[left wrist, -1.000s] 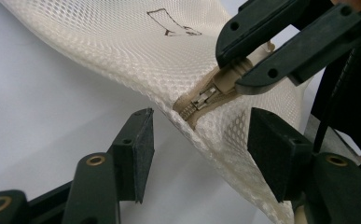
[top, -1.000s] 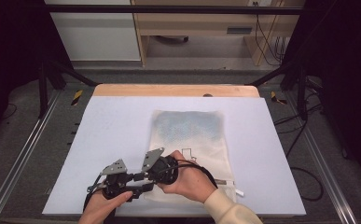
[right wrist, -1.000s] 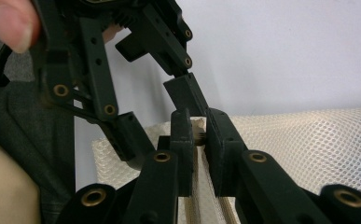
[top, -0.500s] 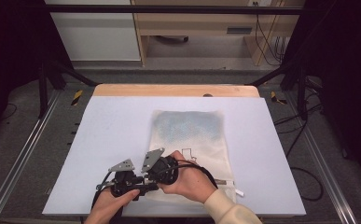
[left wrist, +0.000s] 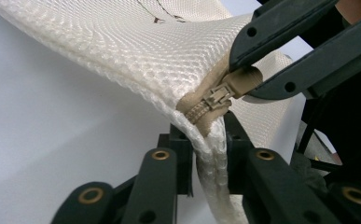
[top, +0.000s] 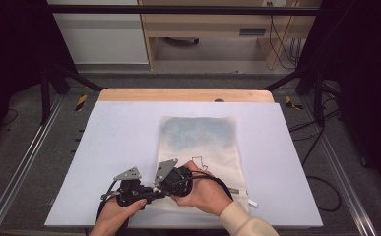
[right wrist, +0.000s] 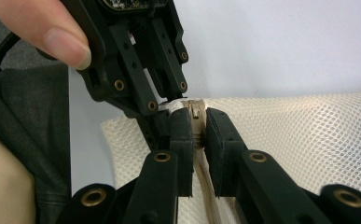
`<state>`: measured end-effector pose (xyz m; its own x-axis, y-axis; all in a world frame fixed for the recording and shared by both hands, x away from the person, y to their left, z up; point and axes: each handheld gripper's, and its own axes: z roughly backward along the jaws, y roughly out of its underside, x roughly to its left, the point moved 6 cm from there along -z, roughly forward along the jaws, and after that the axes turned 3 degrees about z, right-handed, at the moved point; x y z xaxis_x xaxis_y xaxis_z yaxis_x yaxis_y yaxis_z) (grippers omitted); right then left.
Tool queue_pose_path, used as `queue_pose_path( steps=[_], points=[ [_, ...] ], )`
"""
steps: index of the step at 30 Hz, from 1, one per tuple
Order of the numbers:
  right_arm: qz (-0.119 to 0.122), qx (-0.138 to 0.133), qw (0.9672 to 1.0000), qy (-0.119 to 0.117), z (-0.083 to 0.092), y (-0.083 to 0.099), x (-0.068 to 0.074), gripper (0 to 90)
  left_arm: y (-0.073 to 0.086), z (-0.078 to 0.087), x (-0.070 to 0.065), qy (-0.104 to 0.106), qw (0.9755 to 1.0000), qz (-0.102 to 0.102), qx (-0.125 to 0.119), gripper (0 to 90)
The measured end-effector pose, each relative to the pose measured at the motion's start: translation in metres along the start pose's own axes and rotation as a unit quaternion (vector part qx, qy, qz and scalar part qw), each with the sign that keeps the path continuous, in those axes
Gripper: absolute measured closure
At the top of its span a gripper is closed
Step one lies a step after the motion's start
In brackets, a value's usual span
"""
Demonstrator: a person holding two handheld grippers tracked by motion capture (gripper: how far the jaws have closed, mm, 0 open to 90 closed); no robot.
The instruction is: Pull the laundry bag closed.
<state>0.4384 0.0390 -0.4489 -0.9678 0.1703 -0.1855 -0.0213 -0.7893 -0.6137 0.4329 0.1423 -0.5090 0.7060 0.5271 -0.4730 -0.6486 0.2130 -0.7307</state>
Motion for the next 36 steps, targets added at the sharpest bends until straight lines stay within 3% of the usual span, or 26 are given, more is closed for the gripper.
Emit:
queue_pose_path(
  steps=[26, 36],
  points=[
    [0.011, 0.004, 0.9998, 0.015, -0.004, 0.012, 0.001, 82.1, -0.002, 0.001, 0.000, -0.003, 0.9999, 0.011, -0.002, 84.0],
    [0.018, 0.018, 0.9995, 0.018, -0.001, 0.020, 0.000, 82.2, -0.003, 0.003, -0.001, -0.004, 0.9999, 0.009, -0.007, 84.0]
  ],
)
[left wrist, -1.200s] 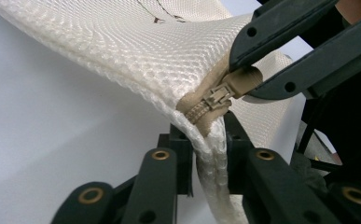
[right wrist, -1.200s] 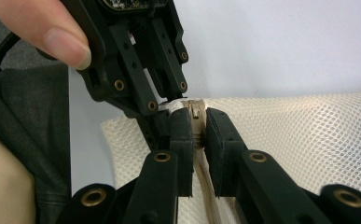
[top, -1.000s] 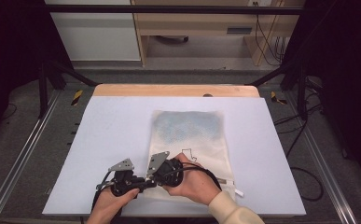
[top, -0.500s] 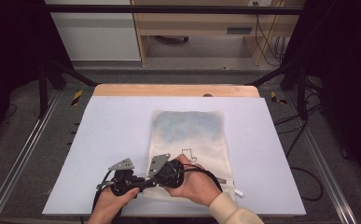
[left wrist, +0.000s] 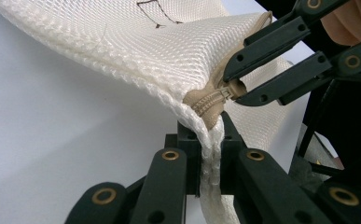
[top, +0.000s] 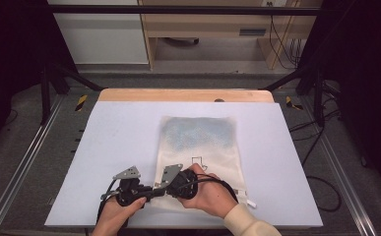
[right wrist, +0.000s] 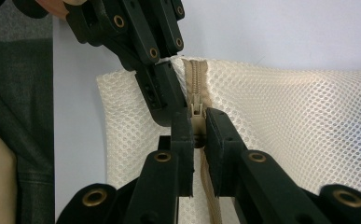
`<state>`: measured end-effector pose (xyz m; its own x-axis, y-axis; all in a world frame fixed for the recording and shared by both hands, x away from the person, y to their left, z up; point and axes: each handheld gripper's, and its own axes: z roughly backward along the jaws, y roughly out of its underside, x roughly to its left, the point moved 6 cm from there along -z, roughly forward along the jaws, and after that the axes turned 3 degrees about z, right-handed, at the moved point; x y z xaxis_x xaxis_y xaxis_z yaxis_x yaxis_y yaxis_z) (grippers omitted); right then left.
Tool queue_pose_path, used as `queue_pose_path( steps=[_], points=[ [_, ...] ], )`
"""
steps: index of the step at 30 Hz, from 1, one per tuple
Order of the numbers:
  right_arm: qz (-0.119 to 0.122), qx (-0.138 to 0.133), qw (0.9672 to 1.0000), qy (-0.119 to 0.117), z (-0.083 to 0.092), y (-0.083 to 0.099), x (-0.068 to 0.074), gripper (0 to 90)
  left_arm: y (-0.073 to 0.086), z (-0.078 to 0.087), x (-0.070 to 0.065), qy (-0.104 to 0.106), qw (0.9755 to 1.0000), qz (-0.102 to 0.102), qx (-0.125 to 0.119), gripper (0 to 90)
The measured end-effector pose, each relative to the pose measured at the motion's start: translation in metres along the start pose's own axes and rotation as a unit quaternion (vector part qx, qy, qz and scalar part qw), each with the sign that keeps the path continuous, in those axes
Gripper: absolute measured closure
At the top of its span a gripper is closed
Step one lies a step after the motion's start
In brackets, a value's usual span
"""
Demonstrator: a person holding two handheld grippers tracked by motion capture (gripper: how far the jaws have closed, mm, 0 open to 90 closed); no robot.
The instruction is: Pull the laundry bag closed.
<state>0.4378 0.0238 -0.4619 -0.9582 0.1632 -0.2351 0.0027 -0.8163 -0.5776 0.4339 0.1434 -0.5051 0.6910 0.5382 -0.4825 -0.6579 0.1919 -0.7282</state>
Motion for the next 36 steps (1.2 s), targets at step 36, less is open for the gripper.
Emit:
queue_pose_path(
  steps=[36],
  points=[
    [0.003, 0.019, 0.9998, -0.002, 0.003, 0.017, -0.005, 82.2, -0.001, 0.001, -0.002, 0.002, 0.9999, -0.009, -0.004, 84.0]
  ],
)
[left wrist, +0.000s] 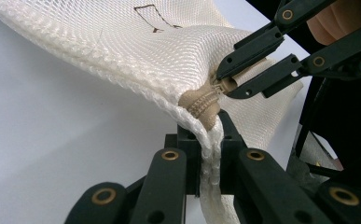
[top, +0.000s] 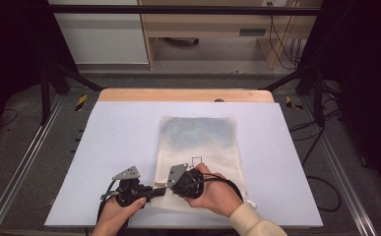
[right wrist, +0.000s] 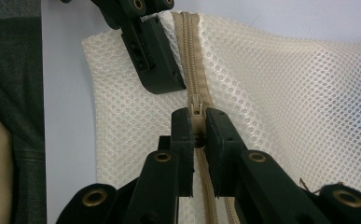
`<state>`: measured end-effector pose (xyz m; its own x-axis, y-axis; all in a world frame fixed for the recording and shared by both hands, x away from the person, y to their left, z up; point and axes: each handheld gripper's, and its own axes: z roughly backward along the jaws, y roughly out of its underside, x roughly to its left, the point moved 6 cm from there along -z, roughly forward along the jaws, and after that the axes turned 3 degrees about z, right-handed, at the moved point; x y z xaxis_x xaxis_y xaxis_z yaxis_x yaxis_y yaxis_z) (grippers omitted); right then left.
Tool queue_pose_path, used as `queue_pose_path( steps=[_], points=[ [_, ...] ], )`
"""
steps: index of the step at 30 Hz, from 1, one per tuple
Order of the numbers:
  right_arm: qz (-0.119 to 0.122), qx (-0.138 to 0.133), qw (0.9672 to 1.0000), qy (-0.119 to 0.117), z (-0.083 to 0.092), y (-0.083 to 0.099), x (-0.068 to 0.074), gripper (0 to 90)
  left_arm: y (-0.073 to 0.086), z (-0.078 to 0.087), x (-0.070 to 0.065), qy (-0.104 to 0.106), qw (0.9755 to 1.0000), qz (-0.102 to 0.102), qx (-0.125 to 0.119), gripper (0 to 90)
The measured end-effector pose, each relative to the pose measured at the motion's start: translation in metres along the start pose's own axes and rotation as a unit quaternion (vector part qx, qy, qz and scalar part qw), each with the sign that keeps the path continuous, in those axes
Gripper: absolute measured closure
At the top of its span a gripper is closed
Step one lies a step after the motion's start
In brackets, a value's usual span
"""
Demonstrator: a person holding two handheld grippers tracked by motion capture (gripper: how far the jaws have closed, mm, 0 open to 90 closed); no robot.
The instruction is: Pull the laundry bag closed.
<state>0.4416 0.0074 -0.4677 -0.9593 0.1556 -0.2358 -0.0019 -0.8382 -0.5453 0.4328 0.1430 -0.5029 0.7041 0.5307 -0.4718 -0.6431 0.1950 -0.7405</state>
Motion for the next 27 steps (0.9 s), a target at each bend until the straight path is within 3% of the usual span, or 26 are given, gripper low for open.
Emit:
queue_pose_path(
  steps=[27],
  points=[
    [0.004, 0.003, 0.9999, -0.013, 0.0008, -0.0004, -0.0030, 82.1, 0.0005, -0.0014, -0.0014, -0.009, 0.9999, -0.010, -0.003, 83.9]
  ],
)
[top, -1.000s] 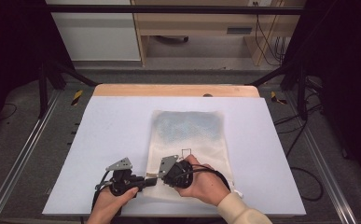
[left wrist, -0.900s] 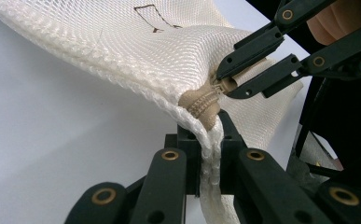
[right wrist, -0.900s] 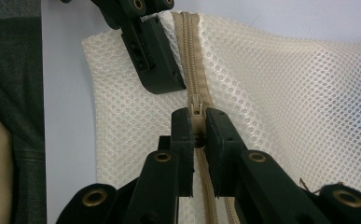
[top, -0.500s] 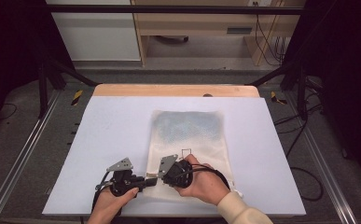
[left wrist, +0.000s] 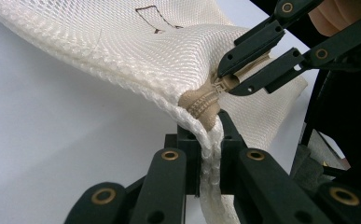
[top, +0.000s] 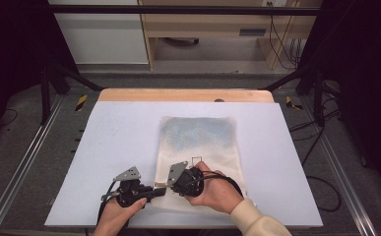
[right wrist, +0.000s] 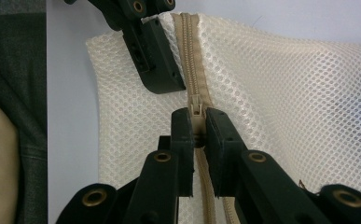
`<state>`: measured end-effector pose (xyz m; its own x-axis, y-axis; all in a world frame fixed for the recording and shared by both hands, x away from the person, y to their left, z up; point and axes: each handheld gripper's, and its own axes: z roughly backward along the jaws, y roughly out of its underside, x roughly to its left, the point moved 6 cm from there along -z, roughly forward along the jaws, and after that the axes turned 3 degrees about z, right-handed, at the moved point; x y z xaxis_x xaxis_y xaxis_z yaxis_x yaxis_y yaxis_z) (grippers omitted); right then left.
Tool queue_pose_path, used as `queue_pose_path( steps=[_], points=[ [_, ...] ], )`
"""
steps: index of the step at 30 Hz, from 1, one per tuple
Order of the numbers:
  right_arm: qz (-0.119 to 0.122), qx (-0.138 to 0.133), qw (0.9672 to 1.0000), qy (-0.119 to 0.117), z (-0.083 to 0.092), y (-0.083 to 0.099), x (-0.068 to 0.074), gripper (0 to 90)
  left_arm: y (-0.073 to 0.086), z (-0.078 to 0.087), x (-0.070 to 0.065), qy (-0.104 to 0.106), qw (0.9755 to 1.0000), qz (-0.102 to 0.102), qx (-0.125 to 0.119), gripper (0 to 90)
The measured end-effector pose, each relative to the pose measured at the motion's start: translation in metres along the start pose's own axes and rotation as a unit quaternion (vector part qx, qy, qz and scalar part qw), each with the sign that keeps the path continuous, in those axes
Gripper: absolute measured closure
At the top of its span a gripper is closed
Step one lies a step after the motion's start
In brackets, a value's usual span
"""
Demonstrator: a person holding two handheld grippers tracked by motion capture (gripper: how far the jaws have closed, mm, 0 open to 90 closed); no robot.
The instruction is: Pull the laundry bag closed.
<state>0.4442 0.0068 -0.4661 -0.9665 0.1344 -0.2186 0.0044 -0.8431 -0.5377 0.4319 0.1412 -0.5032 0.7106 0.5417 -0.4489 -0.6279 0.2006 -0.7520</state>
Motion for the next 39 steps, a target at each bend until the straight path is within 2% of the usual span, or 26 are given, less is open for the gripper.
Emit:
queue_pose_path(
  steps=[28, 39],
  points=[
    [-0.012, 0.006, 0.9998, 0.012, 0.013, 0.020, -0.002, 82.0, -0.001, 0.001, -0.003, 0.002, 1.0000, -0.005, -0.006, 83.8],
    [-0.011, 0.008, 0.9997, 0.018, 0.015, 0.021, 0.001, 82.0, 0.000, 0.001, -0.005, 0.001, 0.9999, -0.010, -0.005, 83.8]
  ],
)
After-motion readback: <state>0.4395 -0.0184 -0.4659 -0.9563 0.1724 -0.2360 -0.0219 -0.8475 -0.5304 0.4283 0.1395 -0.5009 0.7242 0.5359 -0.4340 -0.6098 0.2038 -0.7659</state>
